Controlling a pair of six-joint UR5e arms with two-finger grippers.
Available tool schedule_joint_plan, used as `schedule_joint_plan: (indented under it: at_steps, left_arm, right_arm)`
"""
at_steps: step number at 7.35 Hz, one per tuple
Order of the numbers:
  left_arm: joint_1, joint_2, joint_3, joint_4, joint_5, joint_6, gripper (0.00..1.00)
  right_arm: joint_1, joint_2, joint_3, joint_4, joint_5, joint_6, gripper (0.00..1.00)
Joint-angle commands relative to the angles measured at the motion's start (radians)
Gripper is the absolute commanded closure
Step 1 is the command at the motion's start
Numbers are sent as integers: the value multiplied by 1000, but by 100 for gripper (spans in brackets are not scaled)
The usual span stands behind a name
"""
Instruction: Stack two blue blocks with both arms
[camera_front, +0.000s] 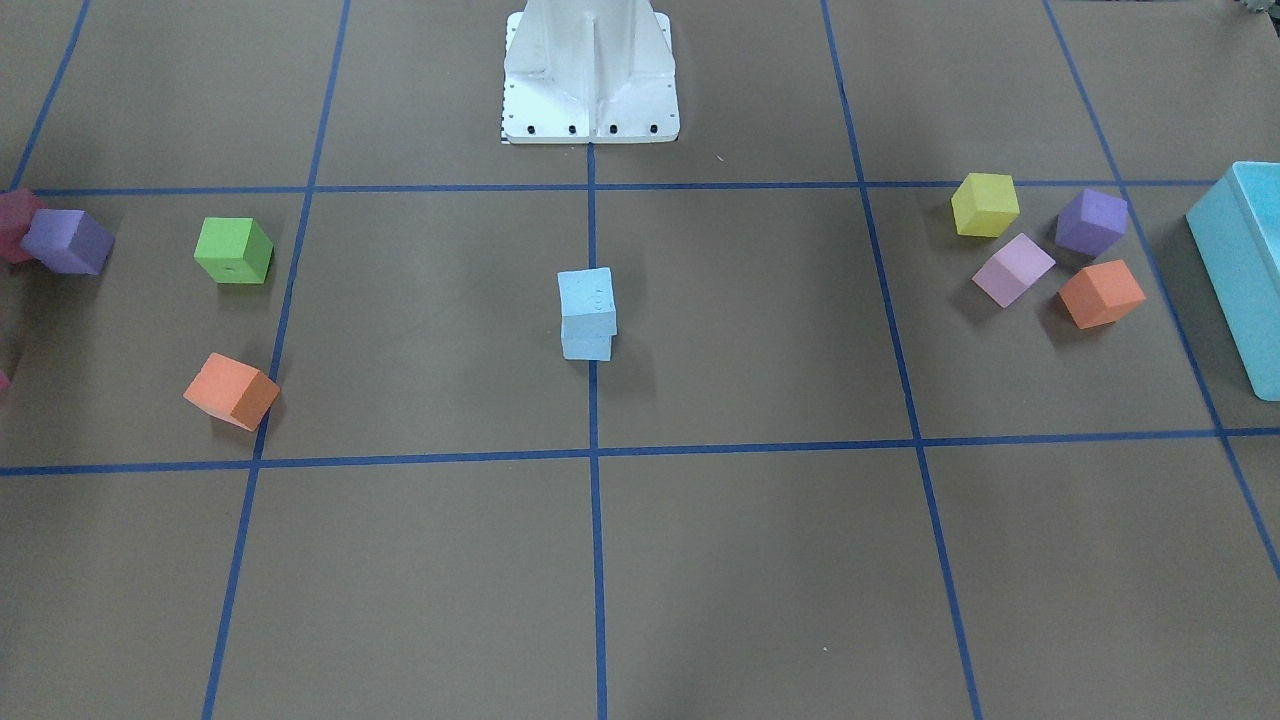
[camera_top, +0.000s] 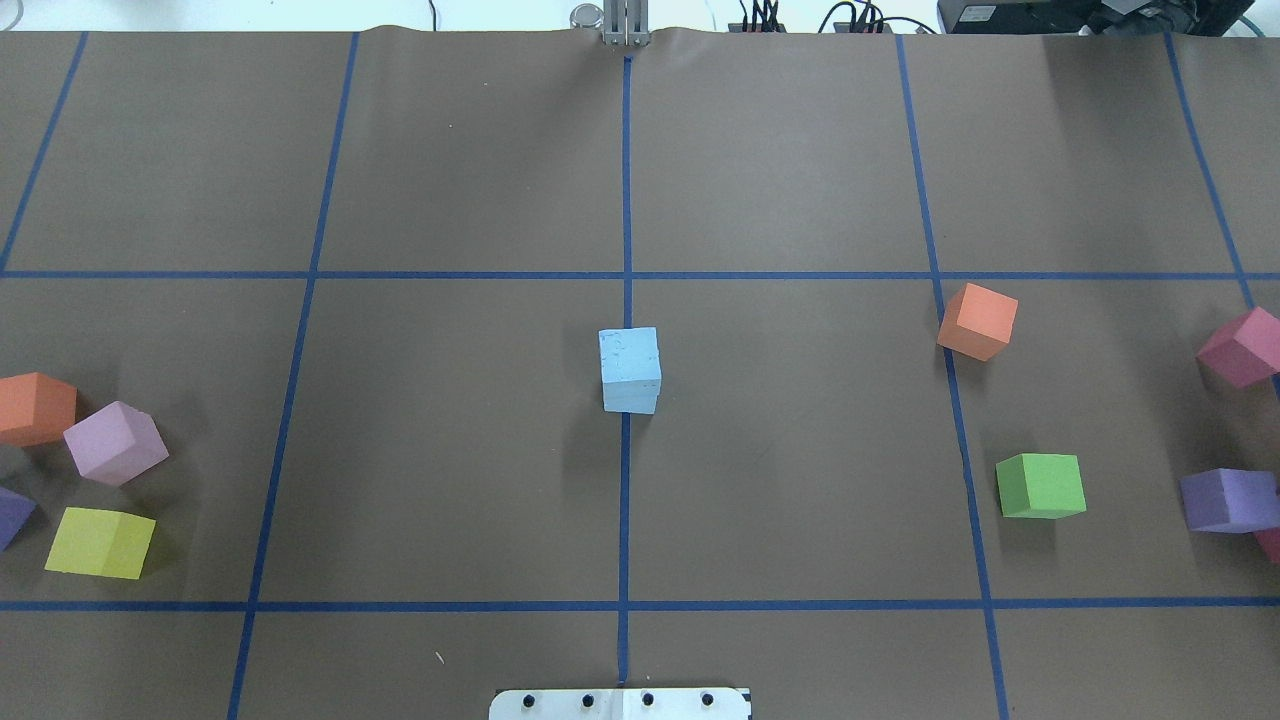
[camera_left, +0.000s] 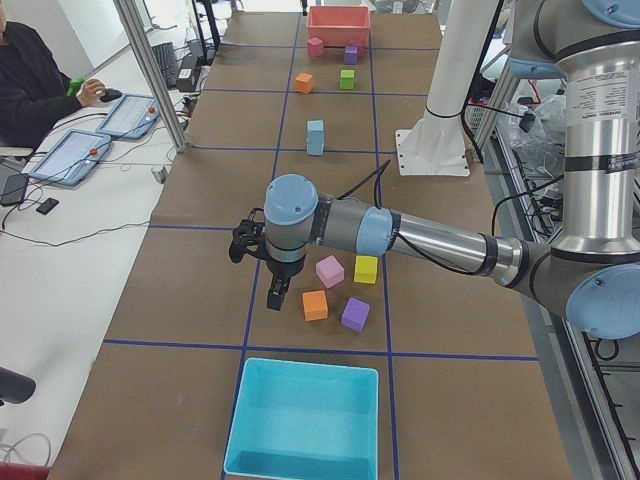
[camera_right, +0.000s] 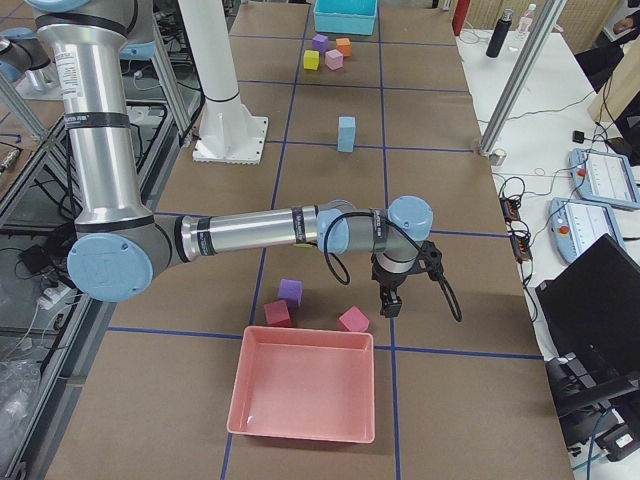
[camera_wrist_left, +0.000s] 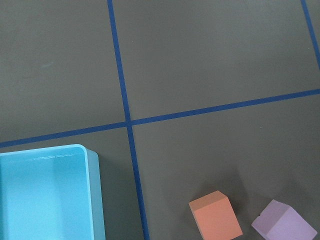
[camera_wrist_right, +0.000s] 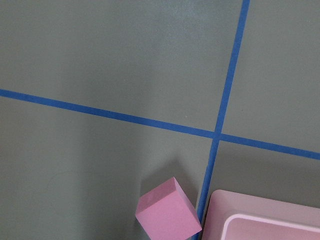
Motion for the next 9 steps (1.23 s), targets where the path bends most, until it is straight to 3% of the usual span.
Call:
schedule_joint_plan:
  at_steps: [1, 9]
  left_arm:
    - [0, -5, 9, 2, 2, -1, 2]
    - [-1, 3, 3, 0, -1, -1, 2]
  right_arm:
    - [-2, -1, -2, 0, 0, 0, 0]
    - [-3, 34, -7, -2, 1, 24, 0]
